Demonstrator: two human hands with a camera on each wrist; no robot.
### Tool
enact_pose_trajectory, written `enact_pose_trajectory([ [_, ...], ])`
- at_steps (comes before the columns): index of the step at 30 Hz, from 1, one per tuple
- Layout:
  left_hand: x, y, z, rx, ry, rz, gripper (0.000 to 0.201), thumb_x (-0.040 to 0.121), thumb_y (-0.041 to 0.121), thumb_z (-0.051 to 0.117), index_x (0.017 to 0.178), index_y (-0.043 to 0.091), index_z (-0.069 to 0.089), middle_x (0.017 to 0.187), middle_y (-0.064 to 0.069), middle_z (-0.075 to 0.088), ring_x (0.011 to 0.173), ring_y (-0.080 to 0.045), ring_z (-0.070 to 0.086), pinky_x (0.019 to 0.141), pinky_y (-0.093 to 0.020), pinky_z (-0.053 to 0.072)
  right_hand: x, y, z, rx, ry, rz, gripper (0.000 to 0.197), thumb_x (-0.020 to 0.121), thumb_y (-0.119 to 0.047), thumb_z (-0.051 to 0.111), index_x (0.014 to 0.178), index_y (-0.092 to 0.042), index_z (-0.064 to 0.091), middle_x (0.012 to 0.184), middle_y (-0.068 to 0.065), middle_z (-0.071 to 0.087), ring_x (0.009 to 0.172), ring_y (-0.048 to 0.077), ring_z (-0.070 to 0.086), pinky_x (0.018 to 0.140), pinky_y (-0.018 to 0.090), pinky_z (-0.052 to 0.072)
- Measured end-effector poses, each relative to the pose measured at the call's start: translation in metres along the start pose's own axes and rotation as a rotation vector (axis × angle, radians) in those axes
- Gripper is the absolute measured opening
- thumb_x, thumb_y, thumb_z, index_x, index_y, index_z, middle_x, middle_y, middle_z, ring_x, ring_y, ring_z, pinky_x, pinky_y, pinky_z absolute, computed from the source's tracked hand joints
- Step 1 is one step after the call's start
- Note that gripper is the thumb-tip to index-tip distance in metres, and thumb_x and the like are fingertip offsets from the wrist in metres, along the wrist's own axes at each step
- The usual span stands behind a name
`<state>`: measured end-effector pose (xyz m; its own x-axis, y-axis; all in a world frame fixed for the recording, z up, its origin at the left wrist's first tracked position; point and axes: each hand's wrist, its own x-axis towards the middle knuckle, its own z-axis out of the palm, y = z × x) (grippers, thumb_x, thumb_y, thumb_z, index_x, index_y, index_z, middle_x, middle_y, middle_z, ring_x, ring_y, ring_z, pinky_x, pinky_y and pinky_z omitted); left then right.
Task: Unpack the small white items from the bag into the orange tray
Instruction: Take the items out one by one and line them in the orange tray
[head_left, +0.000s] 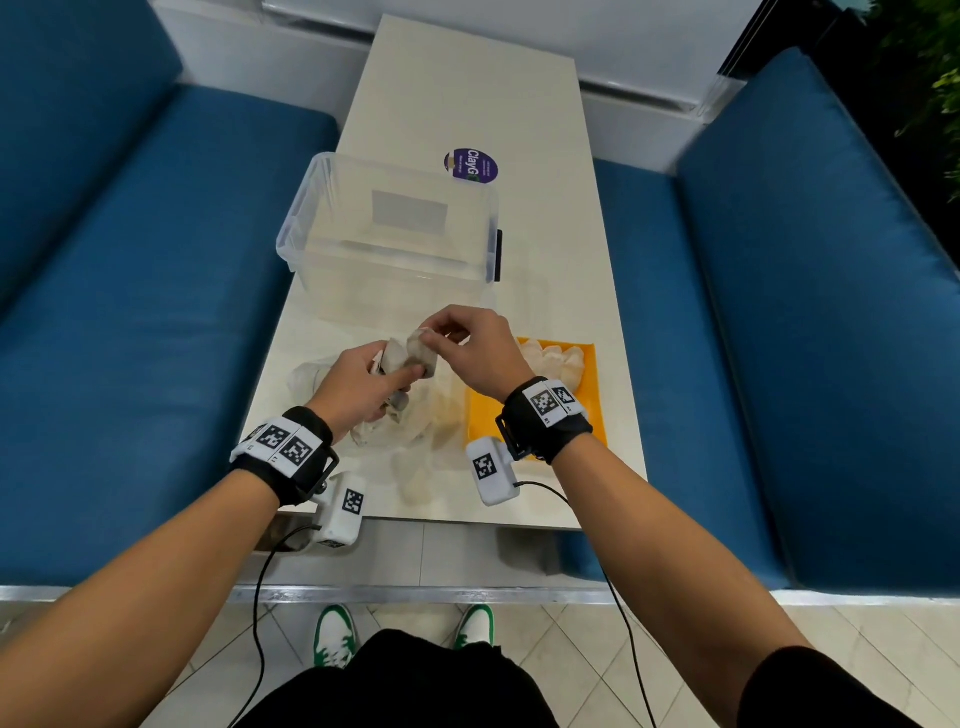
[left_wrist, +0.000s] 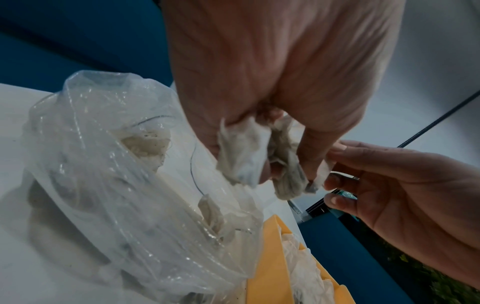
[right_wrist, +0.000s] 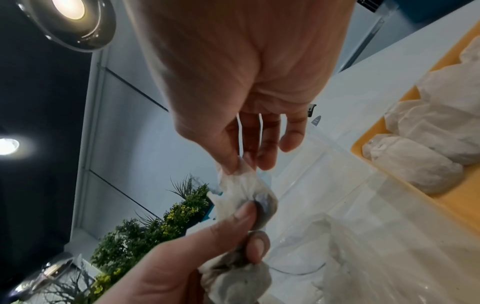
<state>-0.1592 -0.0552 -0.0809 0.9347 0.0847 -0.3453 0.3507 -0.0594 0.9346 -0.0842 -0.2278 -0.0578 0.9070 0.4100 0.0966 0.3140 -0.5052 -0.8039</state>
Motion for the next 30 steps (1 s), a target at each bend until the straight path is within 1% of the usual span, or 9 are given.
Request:
enact_pose_trajectory([
  [4, 0.000, -0.001, 0.001, 0.043, 0.003, -0.005, 0.015, 0.092, 0.023, 0.076, 0.095, 0.012, 0.067, 0.074, -0.006, 0.063, 0.058, -0.012, 0.059, 0.045, -0.023, 0.036, 0.000, 0.002, -0.003, -0.034, -0.035, 0.002, 0.007, 0.090, -0.023, 0.074, 0.093, -0.019, 0.079, 0.085, -0.009, 0.074, 0.077, 0.013, 0.063, 0.069, 0.011, 0.045],
  [8, 0.004, -0.005, -0.002, 0.064, 0.047, -0.044, 0.028, 0.095, 0.038, 0.072, 0.104, 0.011, 0.069, 0.082, -0.007, 0.068, 0.071, -0.020, 0.061, 0.056, -0.029, 0.043, 0.003, 0.008, -0.019, -0.017, 0.010, 0.011, 0.005, 0.090, -0.019, 0.073, 0.093, -0.018, 0.077, 0.086, -0.007, 0.074, 0.079, 0.009, 0.065, 0.074, 0.016, 0.050],
  [13, 0.009, -0.014, -0.010, 0.079, 0.084, -0.063, 0.031, 0.096, 0.041, 0.070, 0.094, 0.010, 0.069, 0.079, -0.006, 0.069, 0.074, -0.023, 0.060, 0.051, -0.028, 0.042, 0.004, 0.033, -0.046, -0.137, 0.063, 0.059, 0.005, 0.088, -0.019, 0.073, 0.091, -0.018, 0.076, 0.082, -0.008, 0.072, 0.073, 0.002, 0.061, 0.076, 0.021, 0.050],
  [15, 0.011, -0.017, -0.012, 0.070, 0.084, -0.066, 0.034, 0.096, 0.040, 0.071, 0.098, 0.006, 0.070, 0.080, -0.007, 0.069, 0.074, -0.023, 0.060, 0.051, -0.028, 0.042, 0.002, 0.045, -0.052, -0.225, 0.043, 0.085, 0.004, 0.088, -0.020, 0.073, 0.090, -0.018, 0.076, 0.079, -0.011, 0.070, 0.073, 0.001, 0.060, 0.081, 0.023, 0.049],
  [18, 0.013, -0.018, -0.014, 0.066, 0.087, -0.069, 0.037, 0.096, 0.039, 0.071, 0.100, 0.002, 0.069, 0.080, -0.007, 0.068, 0.067, -0.020, 0.057, 0.048, -0.027, 0.039, -0.002, 0.062, -0.054, -0.327, -0.023, 0.126, 0.005, 0.089, -0.021, 0.072, 0.092, -0.018, 0.075, 0.082, -0.009, 0.069, 0.080, 0.009, 0.063, 0.080, 0.025, 0.051],
  [22, 0.013, -0.018, -0.014, 0.068, 0.094, -0.081, 0.037, 0.096, 0.038, 0.071, 0.092, 0.001, 0.065, 0.075, -0.005, 0.067, 0.056, -0.015, 0.049, 0.046, -0.027, 0.037, -0.006, 0.079, -0.042, -0.379, -0.122, 0.171, 0.003, 0.088, -0.020, 0.073, 0.089, -0.020, 0.076, 0.083, -0.006, 0.071, 0.079, 0.010, 0.063, 0.075, 0.026, 0.053],
  [24, 0.013, -0.018, -0.015, 0.072, 0.097, -0.085, 0.036, 0.096, 0.039, 0.071, 0.091, 0.003, 0.065, 0.075, -0.004, 0.067, 0.060, -0.018, 0.051, 0.049, -0.028, 0.039, -0.005, 0.083, -0.034, -0.390, -0.159, 0.190, 0.003, 0.088, -0.021, 0.074, 0.088, -0.020, 0.077, 0.084, -0.007, 0.070, 0.080, 0.011, 0.064, 0.074, 0.025, 0.051],
  [27, 0.012, -0.018, -0.016, 0.083, 0.102, -0.081, 0.037, 0.096, 0.039, 0.070, 0.095, 0.003, 0.067, 0.076, -0.003, 0.067, 0.067, -0.018, 0.055, 0.053, -0.030, 0.042, 0.000, 0.088, -0.026, -0.425, -0.170, 0.216, 0.006, 0.088, -0.022, 0.075, 0.090, -0.017, 0.079, 0.084, -0.007, 0.064, 0.080, 0.012, 0.059, 0.067, 0.017, 0.039],
  [30, 0.012, -0.017, -0.018, 0.082, 0.115, -0.084, 0.039, 0.096, 0.038, 0.069, 0.100, 0.000, 0.066, 0.078, -0.003, 0.067, 0.071, -0.018, 0.057, 0.054, -0.029, 0.043, 0.006, 0.093, -0.019, -0.450, -0.158, 0.252, 0.007, 0.089, -0.021, 0.073, 0.092, -0.017, 0.079, 0.084, -0.006, 0.062, 0.080, 0.014, 0.058, 0.072, 0.022, 0.041],
])
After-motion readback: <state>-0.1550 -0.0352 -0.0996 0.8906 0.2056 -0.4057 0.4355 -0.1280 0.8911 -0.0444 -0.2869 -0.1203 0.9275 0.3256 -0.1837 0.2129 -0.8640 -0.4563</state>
